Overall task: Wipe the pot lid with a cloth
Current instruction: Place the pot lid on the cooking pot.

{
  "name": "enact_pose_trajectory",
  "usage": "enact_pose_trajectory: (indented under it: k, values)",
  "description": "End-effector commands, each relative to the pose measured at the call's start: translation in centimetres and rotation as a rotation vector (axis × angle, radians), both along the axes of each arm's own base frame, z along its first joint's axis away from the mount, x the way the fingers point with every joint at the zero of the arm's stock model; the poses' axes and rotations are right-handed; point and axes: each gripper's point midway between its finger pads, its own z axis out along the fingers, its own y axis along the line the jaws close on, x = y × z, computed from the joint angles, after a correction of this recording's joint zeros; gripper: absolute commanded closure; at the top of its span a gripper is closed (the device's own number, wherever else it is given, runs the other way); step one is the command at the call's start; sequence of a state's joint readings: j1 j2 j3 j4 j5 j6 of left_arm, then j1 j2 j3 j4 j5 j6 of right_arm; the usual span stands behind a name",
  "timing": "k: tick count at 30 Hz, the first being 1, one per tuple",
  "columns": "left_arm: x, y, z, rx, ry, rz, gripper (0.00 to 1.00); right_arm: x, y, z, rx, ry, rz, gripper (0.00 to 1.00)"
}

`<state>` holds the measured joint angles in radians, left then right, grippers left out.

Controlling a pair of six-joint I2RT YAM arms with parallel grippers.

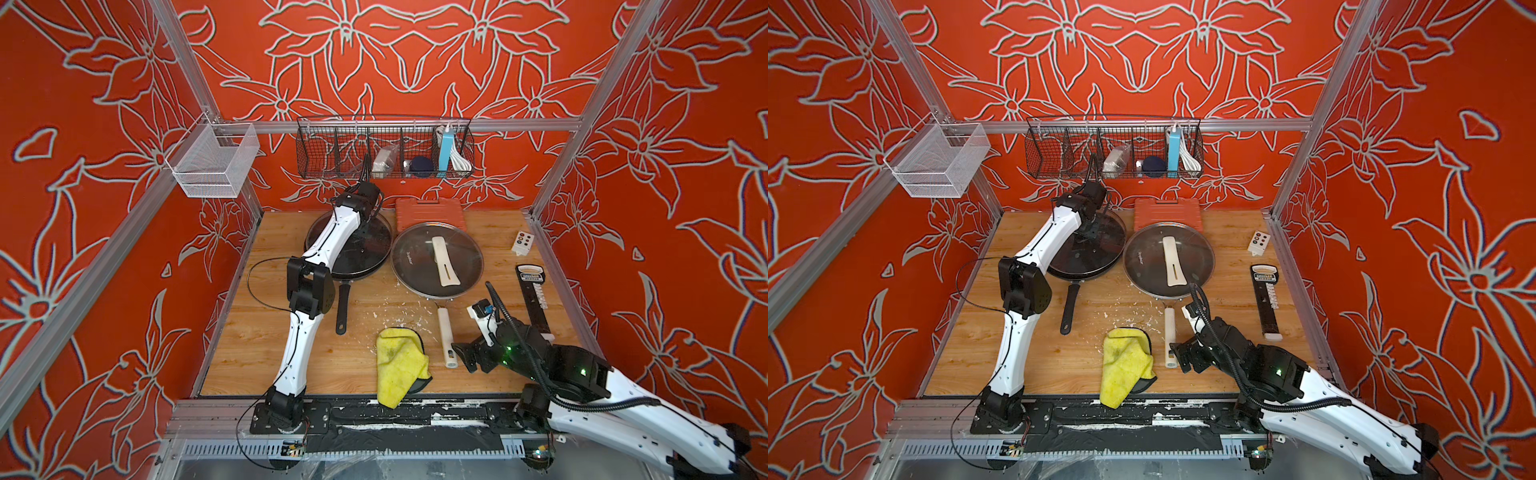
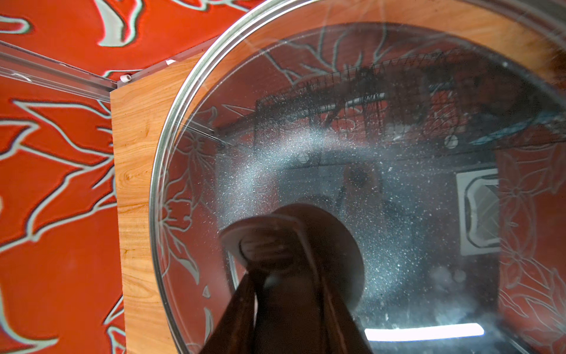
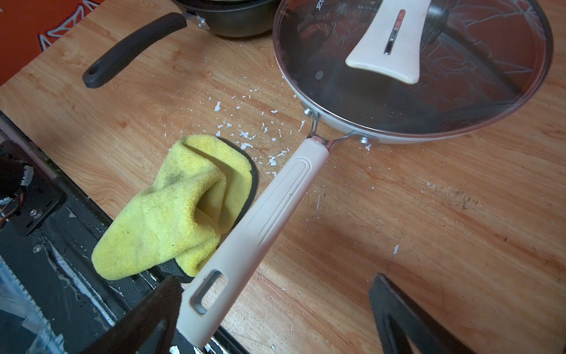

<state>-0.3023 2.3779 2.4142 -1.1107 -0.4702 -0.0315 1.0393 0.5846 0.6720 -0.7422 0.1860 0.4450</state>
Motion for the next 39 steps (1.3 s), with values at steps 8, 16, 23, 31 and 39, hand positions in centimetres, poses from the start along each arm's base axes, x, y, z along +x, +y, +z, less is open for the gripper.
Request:
enact_pose_trajectory:
  k: [8,16,23,31,39]
  values:
    - [-1.5,0.5,1.5,0.053,-0.012,0.01,1.0,0.2,-0.4,0.4,0.006,-0.009,-0.029,0.02]
    - [-1.8,0.2,2.0,0.04,-0.011,0.003,1.0,0.2,-0.5,0.4,0.008,-0.012,-0.03,0.02]
    - [-2.0,-0.4,2.8,0.012,-0.018,-0.019,1.0,0.2,-0.5,0.5,0.005,-0.014,-0.031,0.02]
    - [-2.3,-0.3,2.4,0.039,0.003,-0.022,1.0,0.2,-0.5,0.5,0.007,-0.016,-0.029,0.02]
    - [-2.8,0.8,1.4,0.12,0.034,-0.006,1.0,0.2,-0.5,0.6,0.012,-0.019,-0.03,0.02]
